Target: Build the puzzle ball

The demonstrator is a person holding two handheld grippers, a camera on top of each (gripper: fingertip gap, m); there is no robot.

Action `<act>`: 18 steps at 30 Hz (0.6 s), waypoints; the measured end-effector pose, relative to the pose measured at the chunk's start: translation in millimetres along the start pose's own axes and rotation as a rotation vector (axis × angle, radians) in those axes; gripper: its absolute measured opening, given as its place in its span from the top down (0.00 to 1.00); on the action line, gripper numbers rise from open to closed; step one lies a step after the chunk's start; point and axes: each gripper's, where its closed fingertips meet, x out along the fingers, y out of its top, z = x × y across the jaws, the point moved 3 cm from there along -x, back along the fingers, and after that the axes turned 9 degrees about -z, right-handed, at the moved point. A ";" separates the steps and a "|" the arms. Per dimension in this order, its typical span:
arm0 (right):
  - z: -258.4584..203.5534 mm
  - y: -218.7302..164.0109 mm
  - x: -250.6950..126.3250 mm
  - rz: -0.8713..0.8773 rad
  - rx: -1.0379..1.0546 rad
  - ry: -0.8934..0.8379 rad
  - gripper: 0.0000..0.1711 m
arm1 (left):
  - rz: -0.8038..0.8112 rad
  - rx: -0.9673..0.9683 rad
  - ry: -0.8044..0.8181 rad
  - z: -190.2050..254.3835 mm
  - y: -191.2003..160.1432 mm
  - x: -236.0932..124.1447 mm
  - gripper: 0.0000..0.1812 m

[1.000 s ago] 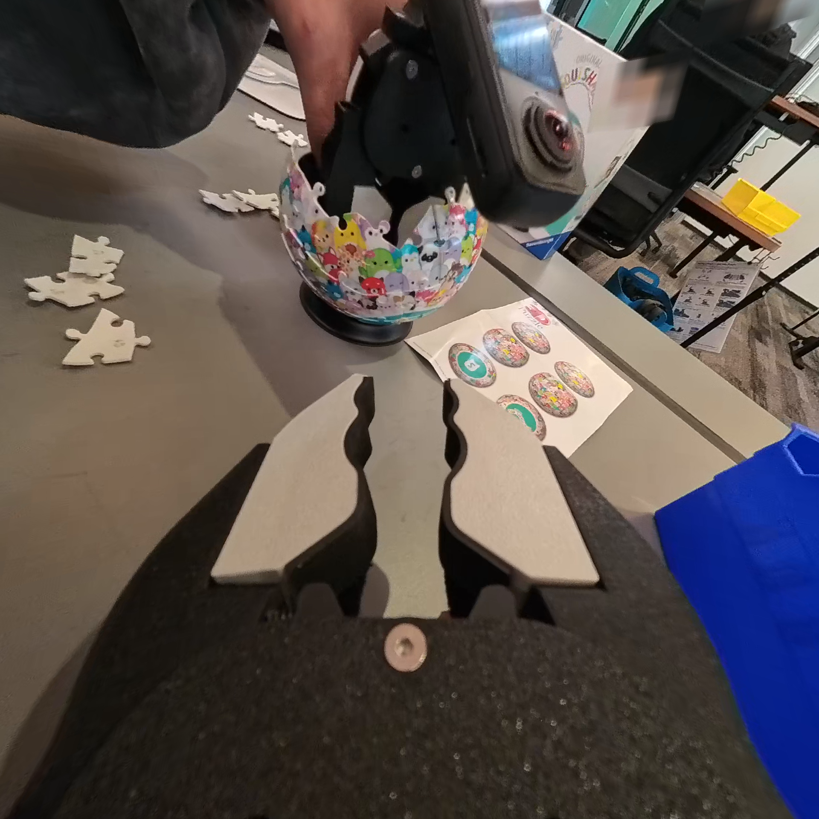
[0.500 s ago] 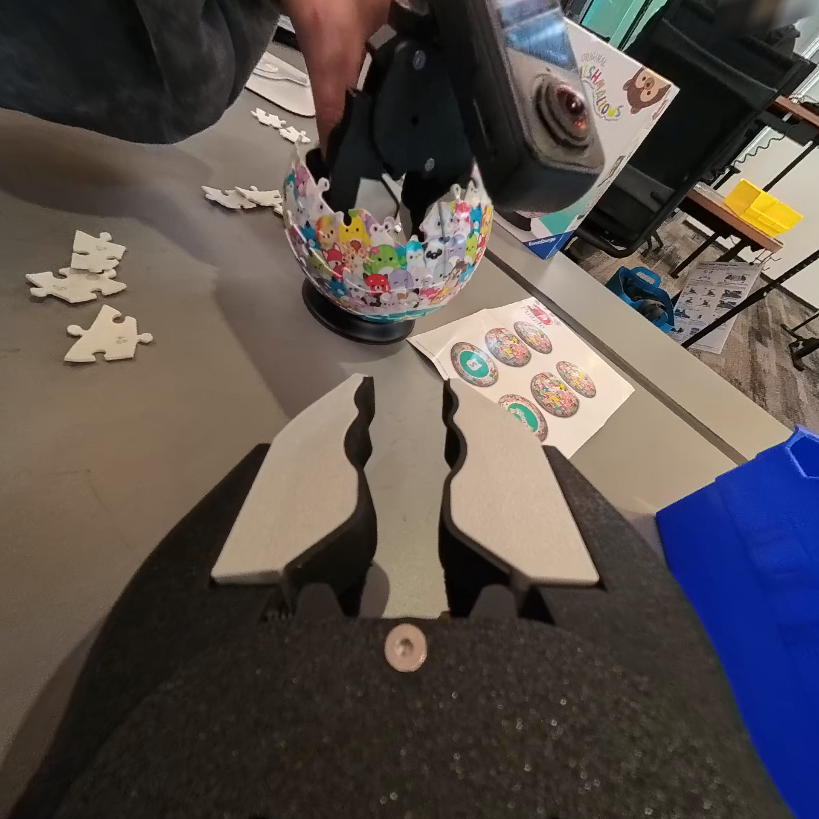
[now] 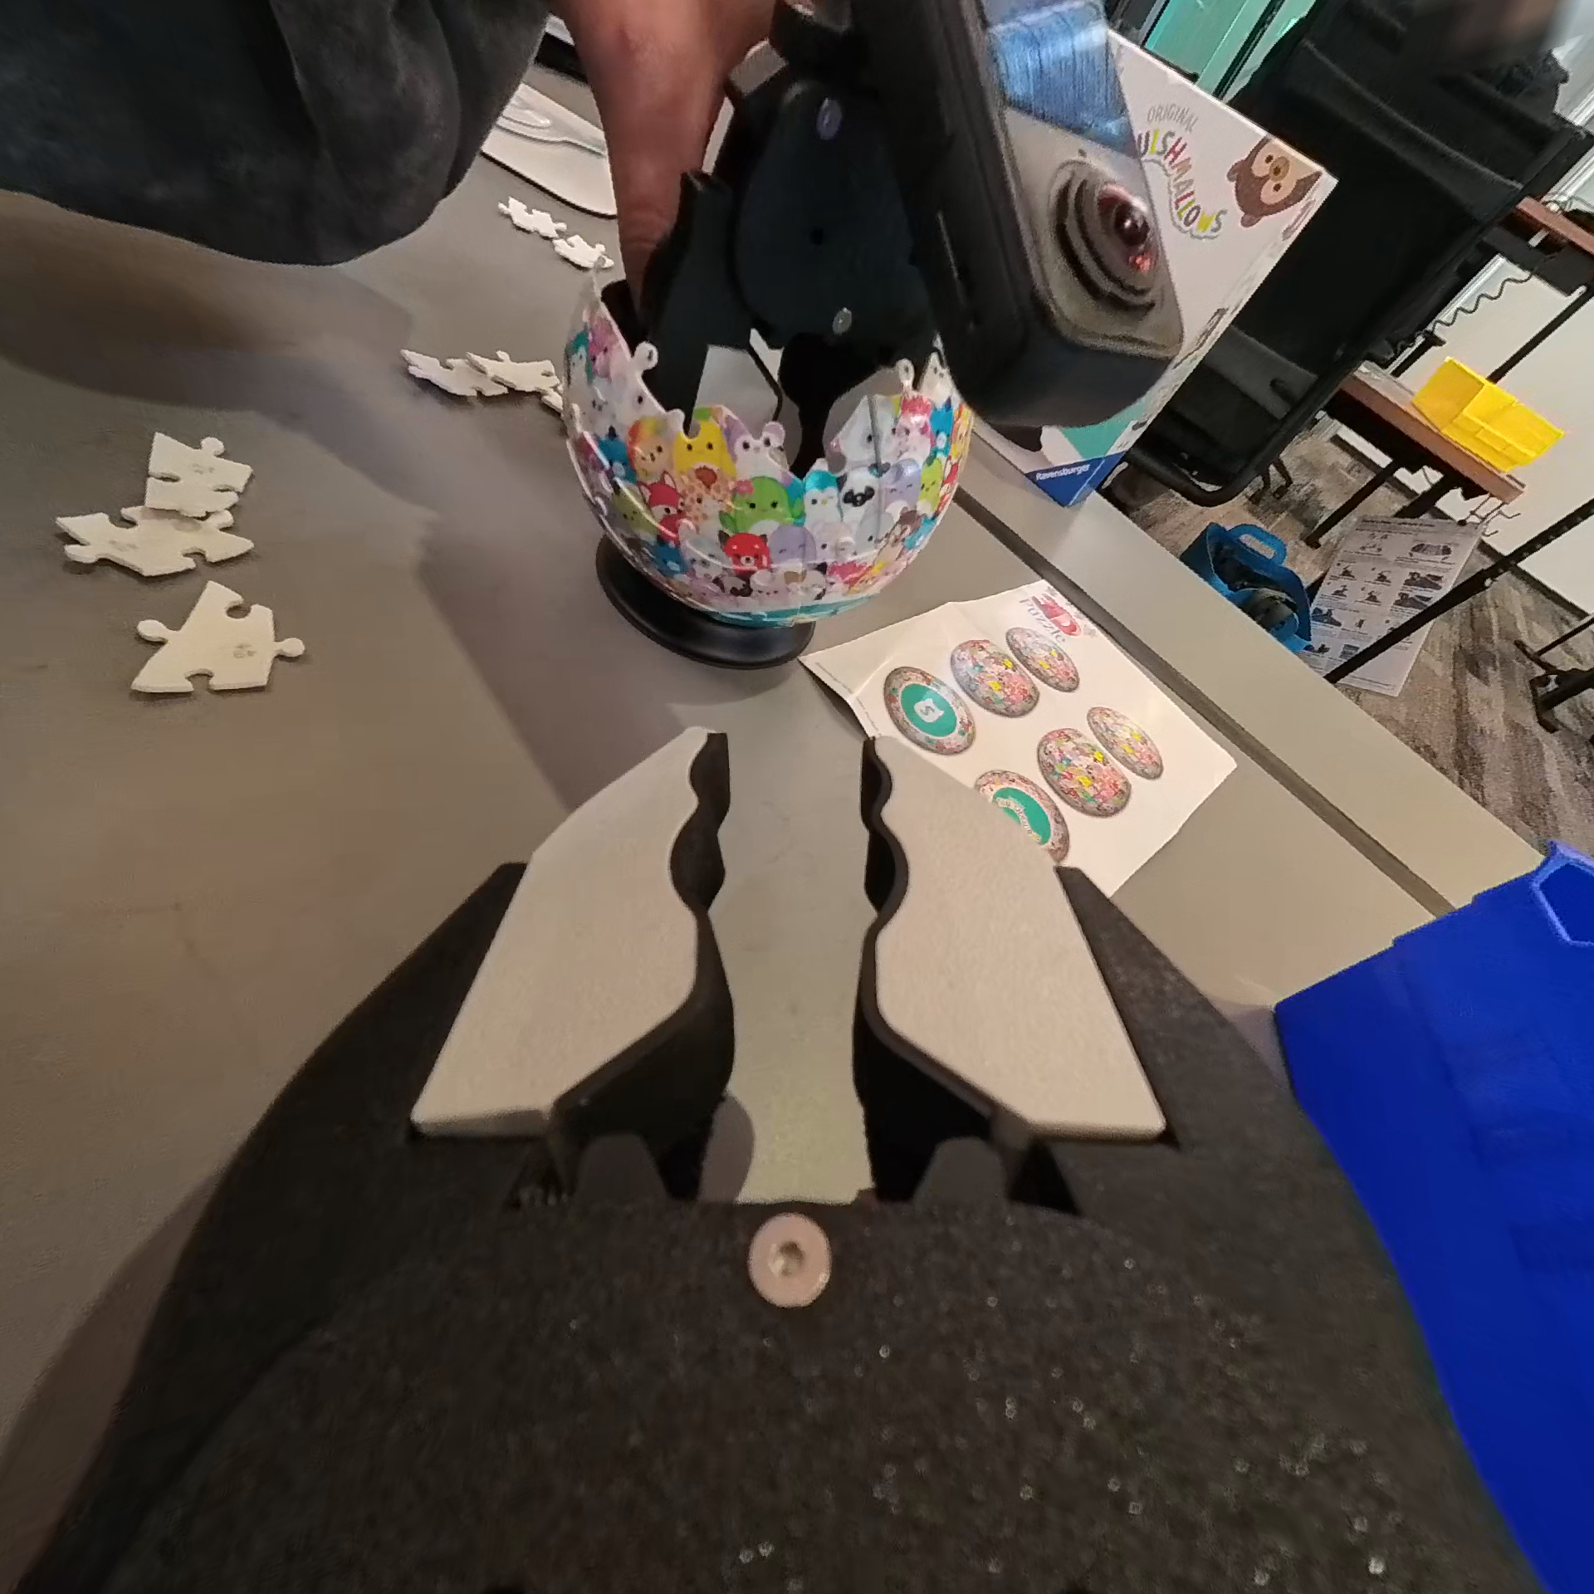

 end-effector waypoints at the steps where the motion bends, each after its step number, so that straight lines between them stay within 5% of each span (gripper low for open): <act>1: 0.1 0.1 0.0 0.000 0.000 -0.001 0.83 | 0.001 -0.001 -0.002 0.0 -0.1 -0.2 0.57; 2: 0.0 0.0 0.0 0.000 0.000 -0.001 0.83 | 0.003 -0.002 -0.004 0.0 -0.3 -0.3 0.49; 5: -0.4 -0.3 0.4 -0.002 -0.002 0.000 0.83 | 0.026 0.002 0.006 -1.6 -0.9 -4.3 1.00; 18: -1.2 -0.5 0.8 -0.005 -0.005 0.002 0.83 | 0.035 0.023 0.031 -7.5 0.0 -3.3 0.82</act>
